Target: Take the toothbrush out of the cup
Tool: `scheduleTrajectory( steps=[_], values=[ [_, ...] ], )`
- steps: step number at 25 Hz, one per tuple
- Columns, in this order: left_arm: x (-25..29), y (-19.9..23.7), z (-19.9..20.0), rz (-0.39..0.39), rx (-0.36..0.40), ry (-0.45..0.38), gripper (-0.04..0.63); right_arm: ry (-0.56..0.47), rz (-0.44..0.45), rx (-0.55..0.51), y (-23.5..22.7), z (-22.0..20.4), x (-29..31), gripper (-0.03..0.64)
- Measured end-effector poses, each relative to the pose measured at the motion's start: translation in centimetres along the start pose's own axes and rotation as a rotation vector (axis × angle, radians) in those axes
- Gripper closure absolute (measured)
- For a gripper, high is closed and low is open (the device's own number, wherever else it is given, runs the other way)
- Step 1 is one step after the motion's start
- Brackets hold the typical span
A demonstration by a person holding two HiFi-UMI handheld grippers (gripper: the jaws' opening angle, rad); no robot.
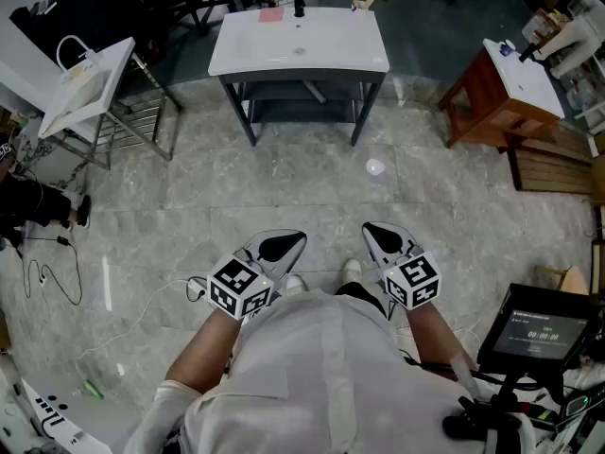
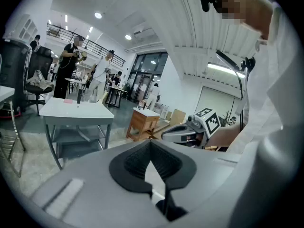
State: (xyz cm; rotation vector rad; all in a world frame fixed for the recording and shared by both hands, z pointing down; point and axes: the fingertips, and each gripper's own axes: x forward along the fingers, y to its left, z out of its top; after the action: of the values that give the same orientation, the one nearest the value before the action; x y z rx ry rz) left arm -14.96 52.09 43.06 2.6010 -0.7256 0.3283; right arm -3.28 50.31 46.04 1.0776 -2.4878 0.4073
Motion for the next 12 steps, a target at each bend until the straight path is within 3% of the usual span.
scheduleTrajectory(
  steps=[6, 12],
  values=[
    [-1.3, 2.0, -0.7, 0.001, 0.039, 0.011, 0.59, 0.003, -0.023, 0.004, 1.2, 0.3, 1.3, 0.612],
    [0.9, 3.6, 0.2, -0.007, 0.021, 0.005, 0.589, 0.019, -0.019, 0.027, -1.2, 0.6, 2.3, 0.612]
  ],
)
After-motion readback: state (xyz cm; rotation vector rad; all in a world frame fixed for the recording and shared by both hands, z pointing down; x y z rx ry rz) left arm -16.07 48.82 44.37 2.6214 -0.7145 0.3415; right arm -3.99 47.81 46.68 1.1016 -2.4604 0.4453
